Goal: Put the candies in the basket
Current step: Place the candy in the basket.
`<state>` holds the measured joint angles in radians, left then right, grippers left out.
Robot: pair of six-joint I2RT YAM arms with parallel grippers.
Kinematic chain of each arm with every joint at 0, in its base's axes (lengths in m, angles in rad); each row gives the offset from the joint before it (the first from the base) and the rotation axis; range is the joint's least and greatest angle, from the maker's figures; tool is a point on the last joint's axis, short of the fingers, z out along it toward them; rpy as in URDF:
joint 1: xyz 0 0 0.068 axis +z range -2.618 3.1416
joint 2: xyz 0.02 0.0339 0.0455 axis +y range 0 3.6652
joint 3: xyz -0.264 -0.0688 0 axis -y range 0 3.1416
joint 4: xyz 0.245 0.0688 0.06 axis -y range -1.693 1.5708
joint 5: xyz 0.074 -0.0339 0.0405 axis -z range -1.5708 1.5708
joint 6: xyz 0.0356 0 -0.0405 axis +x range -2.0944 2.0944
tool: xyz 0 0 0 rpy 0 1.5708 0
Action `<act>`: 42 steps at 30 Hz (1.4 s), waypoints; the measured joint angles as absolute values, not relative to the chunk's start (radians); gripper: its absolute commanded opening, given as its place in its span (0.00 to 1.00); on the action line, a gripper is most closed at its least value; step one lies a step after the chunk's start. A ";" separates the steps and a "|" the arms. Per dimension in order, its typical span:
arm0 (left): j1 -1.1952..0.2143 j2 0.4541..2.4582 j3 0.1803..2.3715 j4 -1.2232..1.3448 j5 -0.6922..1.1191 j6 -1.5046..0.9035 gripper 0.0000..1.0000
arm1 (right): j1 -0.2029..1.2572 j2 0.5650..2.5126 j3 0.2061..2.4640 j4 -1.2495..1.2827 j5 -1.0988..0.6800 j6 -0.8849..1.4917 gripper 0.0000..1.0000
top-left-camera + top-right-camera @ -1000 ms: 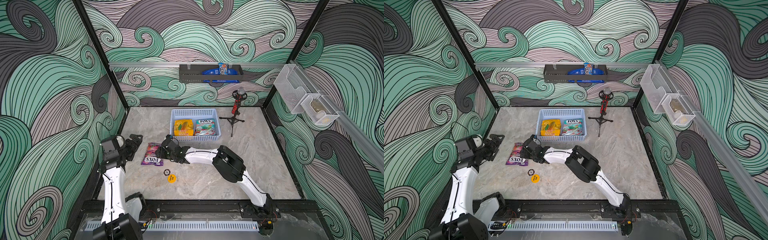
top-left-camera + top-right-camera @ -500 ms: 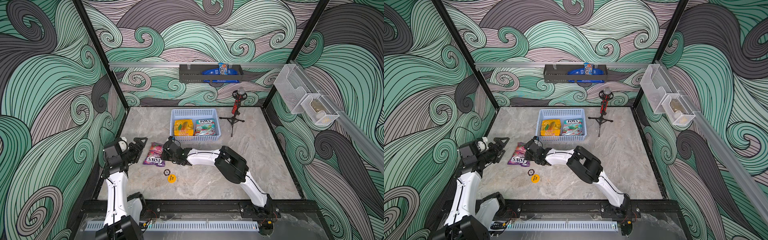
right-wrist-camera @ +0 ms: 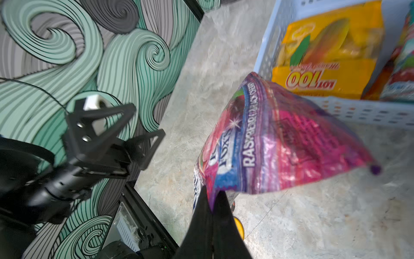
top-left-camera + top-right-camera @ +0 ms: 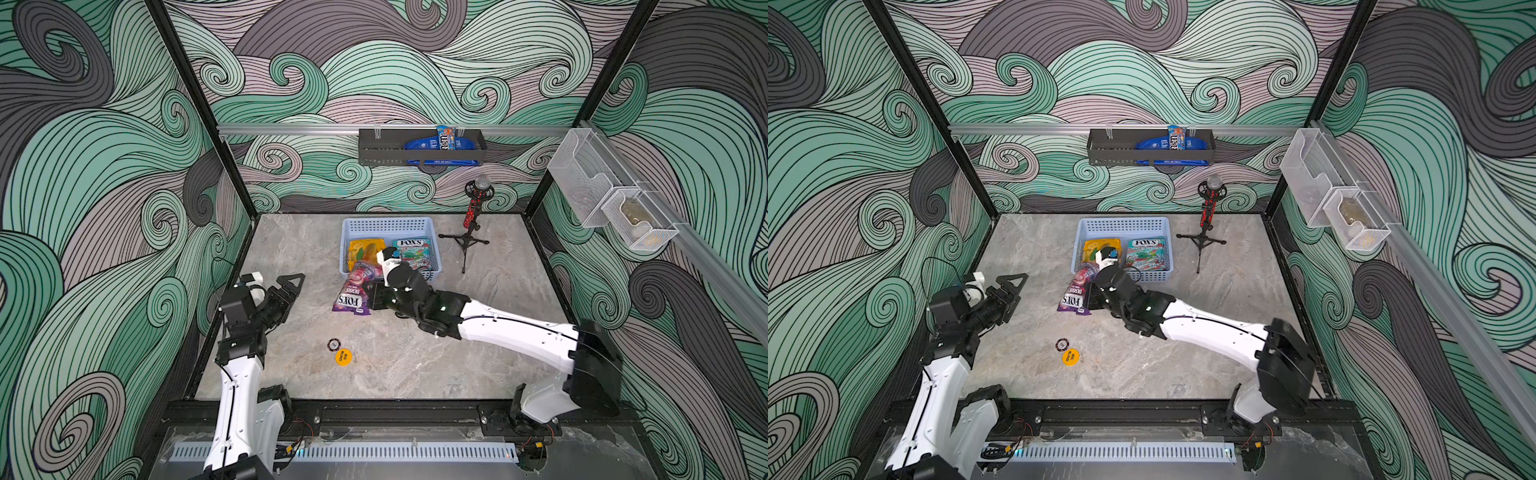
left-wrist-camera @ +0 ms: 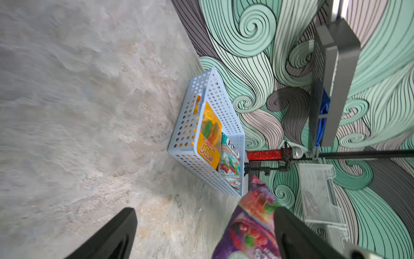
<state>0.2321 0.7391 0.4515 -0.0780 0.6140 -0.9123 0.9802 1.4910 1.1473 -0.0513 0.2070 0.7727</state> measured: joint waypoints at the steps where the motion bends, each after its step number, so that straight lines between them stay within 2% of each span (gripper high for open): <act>1: 0.174 0.730 0.439 -0.056 0.592 -0.929 0.97 | 0.949 1.475 1.144 -0.056 0.192 0.752 0.00; 5: -0.043 0.740 0.425 0.001 0.492 -0.956 0.98 | 0.828 1.507 1.169 -0.113 0.157 0.661 0.00; 8: -0.102 0.780 0.426 0.006 0.446 -0.958 0.97 | 0.754 1.588 1.224 -0.165 0.136 0.608 0.00; 16: -0.106 0.810 0.484 -0.110 0.307 -0.923 0.99 | 0.677 1.872 1.531 -0.281 0.075 0.514 0.00; 25: -0.106 0.731 0.484 -0.119 0.237 -0.901 0.99 | 0.680 2.049 1.842 -0.322 -0.023 0.471 0.01; 32: -0.106 0.770 0.479 -0.111 0.234 -0.898 0.99 | 0.624 2.160 1.867 -0.299 -0.179 0.447 0.07; 33: -0.106 0.771 0.475 -0.107 0.235 -0.898 0.99 | 0.610 2.170 1.846 -0.297 -0.186 0.445 0.10; 34: -0.106 0.772 0.469 -0.101 0.236 -0.898 0.99 | 0.589 2.183 1.810 -0.299 -0.194 0.438 0.19; 36: -0.106 0.772 0.456 -0.088 0.239 -0.898 0.99 | 0.551 2.199 1.744 -0.308 -0.194 0.427 0.52; 37: -0.106 0.775 0.450 -0.082 0.242 -0.898 0.99 | 0.531 2.205 1.711 -0.311 -0.193 0.422 0.59; 39: -0.106 0.779 0.440 -0.066 0.256 -0.898 0.99 | 0.501 2.201 1.669 -0.309 -0.205 0.414 0.67; 40: -0.106 0.782 0.437 -0.057 0.268 -0.898 0.99 | 0.494 2.188 1.658 -0.307 -0.209 0.405 0.77; 42: -0.106 0.790 0.436 -0.041 0.297 -0.896 0.99 | 0.489 2.142 1.644 -0.321 -0.200 0.391 0.79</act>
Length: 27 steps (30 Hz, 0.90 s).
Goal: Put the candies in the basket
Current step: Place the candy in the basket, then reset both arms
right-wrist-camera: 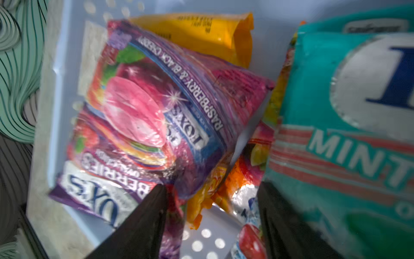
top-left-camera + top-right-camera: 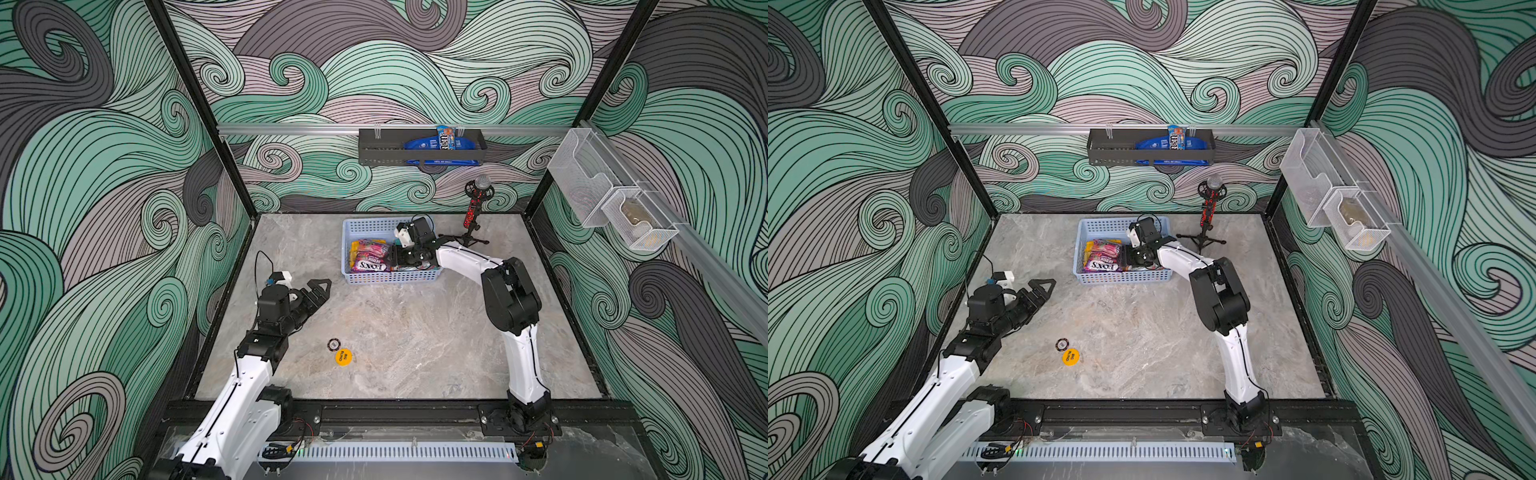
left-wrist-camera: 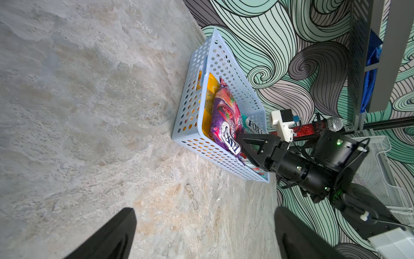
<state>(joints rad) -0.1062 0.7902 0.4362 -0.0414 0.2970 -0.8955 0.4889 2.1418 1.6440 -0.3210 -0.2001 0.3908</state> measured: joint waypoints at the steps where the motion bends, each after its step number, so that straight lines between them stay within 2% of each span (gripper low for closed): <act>1: -0.106 0.797 0.436 -0.035 0.313 -0.892 0.99 | 0.488 2.115 1.640 -0.334 -0.194 0.382 0.81; 3: -0.109 0.810 0.436 -0.025 0.337 -0.888 0.98 | 0.488 2.053 1.640 -0.351 -0.188 0.368 0.86; 5: -0.117 0.825 0.435 -0.020 0.352 -0.885 0.99 | 0.489 1.983 1.640 -0.357 -0.186 0.356 0.99; 9: -0.157 0.841 0.437 -0.015 0.339 -0.870 0.99 | 0.489 1.845 1.628 -0.360 -0.194 0.331 1.00; 13: -0.236 0.843 0.468 -0.023 0.253 -0.842 0.99 | 0.490 1.715 1.562 -0.353 -0.175 0.307 1.00; 18: -0.382 0.863 0.541 0.004 0.111 -0.798 0.99 | 0.488 1.573 1.395 -0.349 -0.013 0.271 1.00; 24: -0.681 0.964 0.605 0.031 -0.220 -0.683 0.99 | 0.476 1.449 1.180 -0.337 0.183 0.240 1.00; 27: -0.753 0.985 0.590 0.093 -0.377 -0.596 0.99 | 0.471 1.349 1.060 -0.291 0.266 0.222 1.00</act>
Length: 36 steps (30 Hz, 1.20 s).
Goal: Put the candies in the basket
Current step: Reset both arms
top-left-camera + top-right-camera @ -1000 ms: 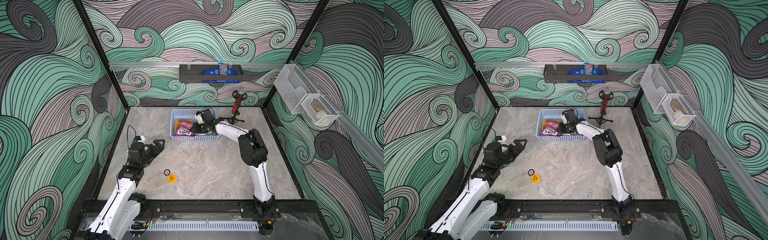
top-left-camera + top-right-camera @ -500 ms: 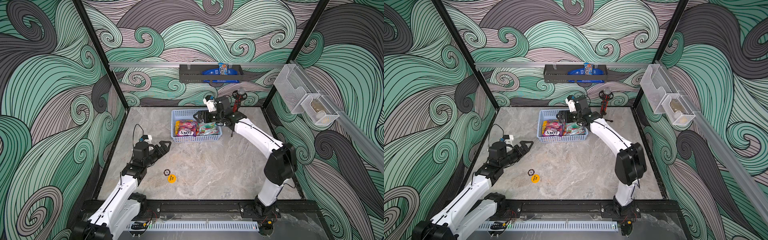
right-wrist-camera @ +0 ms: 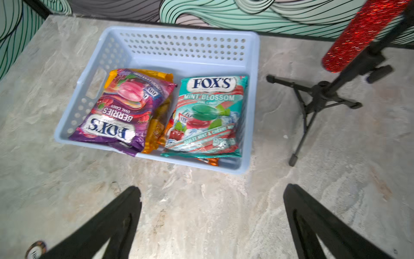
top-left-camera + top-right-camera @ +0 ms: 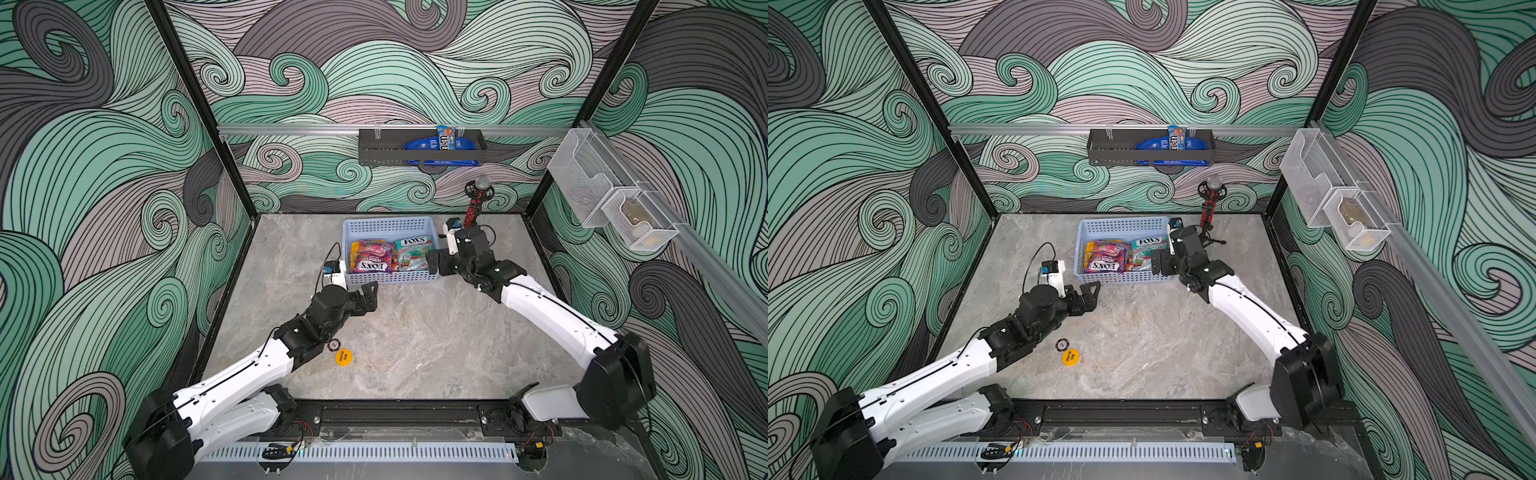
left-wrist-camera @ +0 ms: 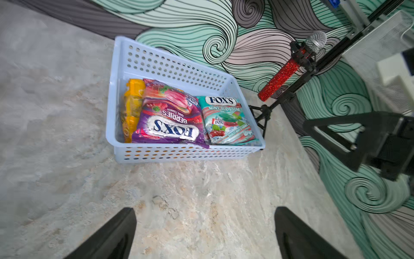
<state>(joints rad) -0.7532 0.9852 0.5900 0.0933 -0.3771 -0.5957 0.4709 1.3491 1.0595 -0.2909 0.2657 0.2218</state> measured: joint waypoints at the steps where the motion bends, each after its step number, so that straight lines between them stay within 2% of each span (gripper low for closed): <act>1: -0.756 0.979 0.567 0.147 -0.427 -0.550 0.99 | 0.469 1.298 1.008 -0.262 0.292 0.210 1.00; 8: -0.712 0.892 0.293 0.607 -0.680 -0.208 0.99 | 0.437 0.861 0.519 0.148 0.366 0.036 1.00; 13: -0.579 0.896 0.172 0.770 -0.746 -0.102 0.99 | 0.360 0.762 0.222 0.443 0.366 0.004 1.00; 18: -0.524 0.934 0.010 0.974 -0.776 0.017 0.99 | 0.300 0.861 0.172 0.586 0.379 0.000 1.00; 23: -0.455 0.979 0.006 1.126 -0.740 0.054 0.99 | 0.262 1.002 0.216 0.706 0.416 -0.057 1.00; 29: -0.352 1.179 0.005 1.283 -0.659 0.053 0.99 | 0.137 1.182 0.167 0.928 0.405 -0.064 1.00; 36: -0.247 1.320 0.025 1.368 -0.508 0.051 0.99 | 0.069 1.427 0.165 1.188 0.322 -0.061 1.00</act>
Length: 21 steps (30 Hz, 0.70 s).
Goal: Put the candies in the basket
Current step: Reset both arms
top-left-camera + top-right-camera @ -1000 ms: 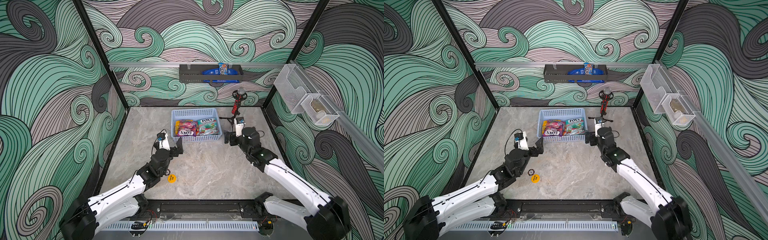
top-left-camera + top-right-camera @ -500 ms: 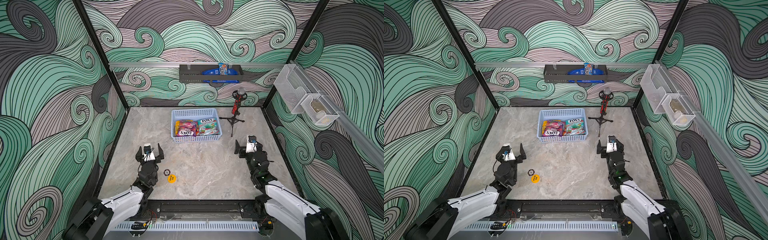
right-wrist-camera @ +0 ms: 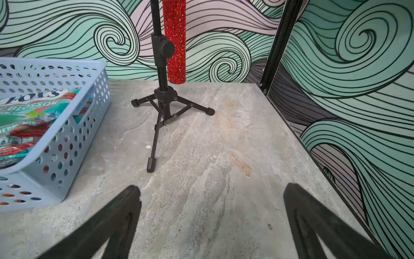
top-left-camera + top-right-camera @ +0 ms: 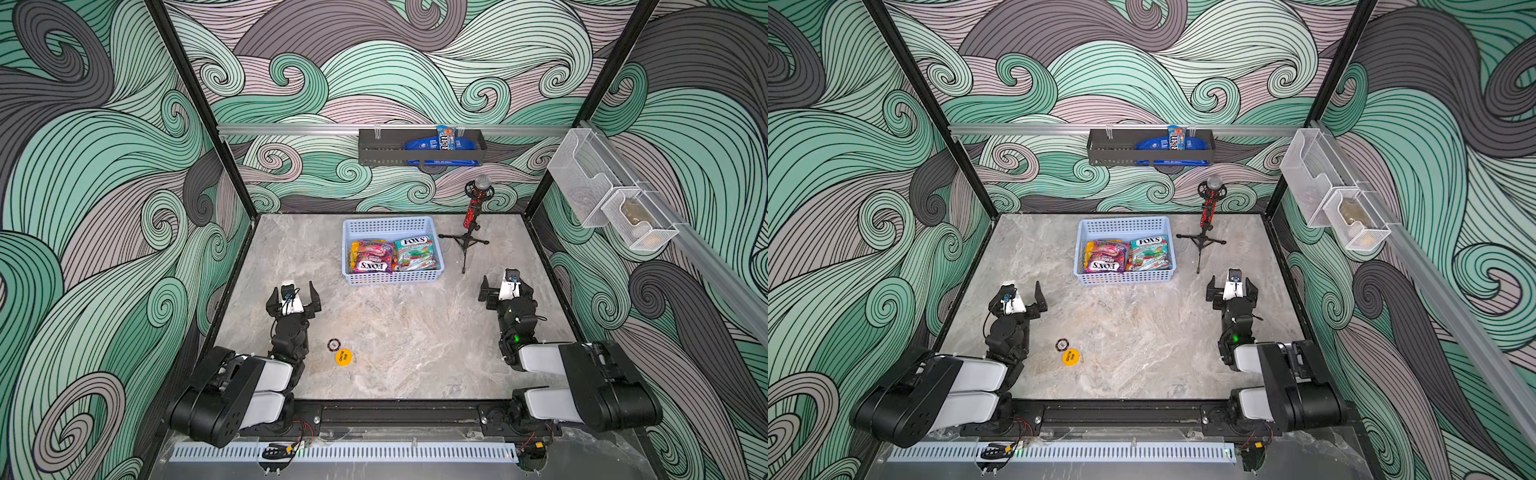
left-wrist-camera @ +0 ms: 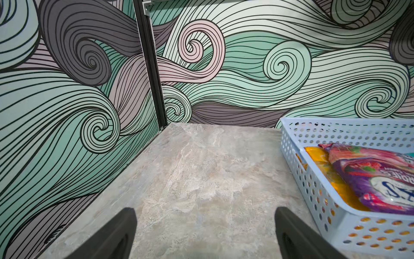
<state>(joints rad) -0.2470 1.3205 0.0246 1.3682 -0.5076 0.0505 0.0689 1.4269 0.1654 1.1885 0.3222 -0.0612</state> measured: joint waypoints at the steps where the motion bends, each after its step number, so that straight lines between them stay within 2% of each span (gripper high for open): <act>1: -0.235 1.328 0.036 1.367 -0.497 0.047 0.99 | 0.053 1.478 0.165 1.254 0.310 -0.059 1.00; 4: -0.209 1.333 0.065 1.364 -0.453 0.034 0.99 | 0.024 1.546 0.165 1.299 0.304 -0.038 1.00; 15: -0.156 1.376 0.121 1.335 -0.404 -0.009 0.99 | 0.016 1.554 0.168 1.390 0.258 -0.023 1.00; 21: -0.121 1.609 0.040 1.515 -0.311 -0.004 0.99 | 0.016 1.554 0.169 1.394 0.246 -0.023 1.00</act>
